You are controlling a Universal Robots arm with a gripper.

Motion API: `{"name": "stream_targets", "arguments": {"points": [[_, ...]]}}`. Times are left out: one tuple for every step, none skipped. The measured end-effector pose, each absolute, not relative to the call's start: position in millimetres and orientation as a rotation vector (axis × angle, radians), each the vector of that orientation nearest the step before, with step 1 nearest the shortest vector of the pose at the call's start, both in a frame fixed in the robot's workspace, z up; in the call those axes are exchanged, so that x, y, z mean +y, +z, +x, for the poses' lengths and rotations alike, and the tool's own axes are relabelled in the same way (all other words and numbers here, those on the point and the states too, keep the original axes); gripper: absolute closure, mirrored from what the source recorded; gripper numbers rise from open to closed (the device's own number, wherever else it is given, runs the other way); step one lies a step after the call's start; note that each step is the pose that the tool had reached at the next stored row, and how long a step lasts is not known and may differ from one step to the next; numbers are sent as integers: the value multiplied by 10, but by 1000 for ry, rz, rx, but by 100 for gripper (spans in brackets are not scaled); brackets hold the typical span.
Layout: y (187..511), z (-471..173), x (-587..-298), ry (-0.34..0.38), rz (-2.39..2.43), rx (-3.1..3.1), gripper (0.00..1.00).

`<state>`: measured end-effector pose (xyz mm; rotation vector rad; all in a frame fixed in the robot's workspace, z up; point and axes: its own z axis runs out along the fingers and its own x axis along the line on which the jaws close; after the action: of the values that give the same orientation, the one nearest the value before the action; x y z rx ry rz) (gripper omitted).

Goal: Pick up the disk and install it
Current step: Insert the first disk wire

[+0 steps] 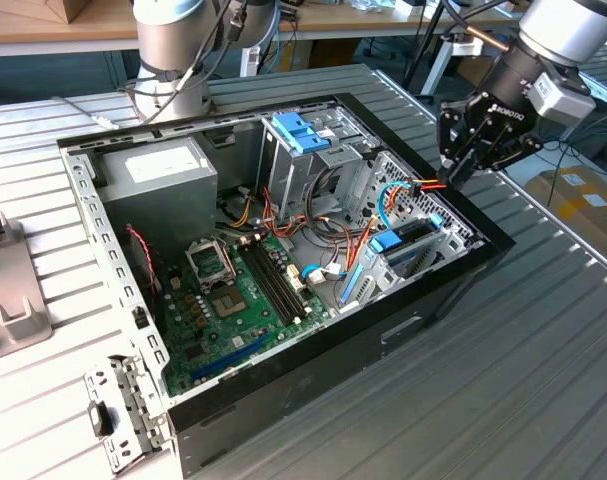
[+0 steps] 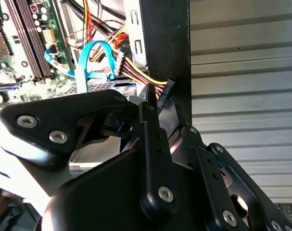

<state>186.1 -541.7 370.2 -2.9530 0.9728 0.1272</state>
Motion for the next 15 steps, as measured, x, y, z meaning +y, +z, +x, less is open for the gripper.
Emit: {"name": "stream_targets", "arguments": {"points": [[3693, 1869, -5416, 127, -2954, 969, 70], [3683, 1877, -5417, 127, -2955, 967, 70], [3676, 1883, -5417, 127, -2956, 966, 70], [3668, 1887, -5417, 127, -2957, 963, 70], [3665, 1888, -5417, 127, -2957, 961, 70], [3656, 1888, -5417, 128, -2958, 959, 70], [3644, 1888, -5417, 127, -2958, 957, 70], [3641, 1890, -5417, 127, -2960, 955, 70], [3638, 1893, -5417, 128, -2963, 945, 70], [3636, 1901, -5406, 128, -2969, 925, 70], [3636, 1907, -5395, 128, -2972, 917, 70], [3636, 1912, -5387, 128, -2974, 911, 70], [3636, 1914, -5387, 128, -2975, 910, 70], [3636, 1914, -5387, 128, -2975, 910, 70], [3636, 1914, -5387, 128, -2975, 909, 70]]}}
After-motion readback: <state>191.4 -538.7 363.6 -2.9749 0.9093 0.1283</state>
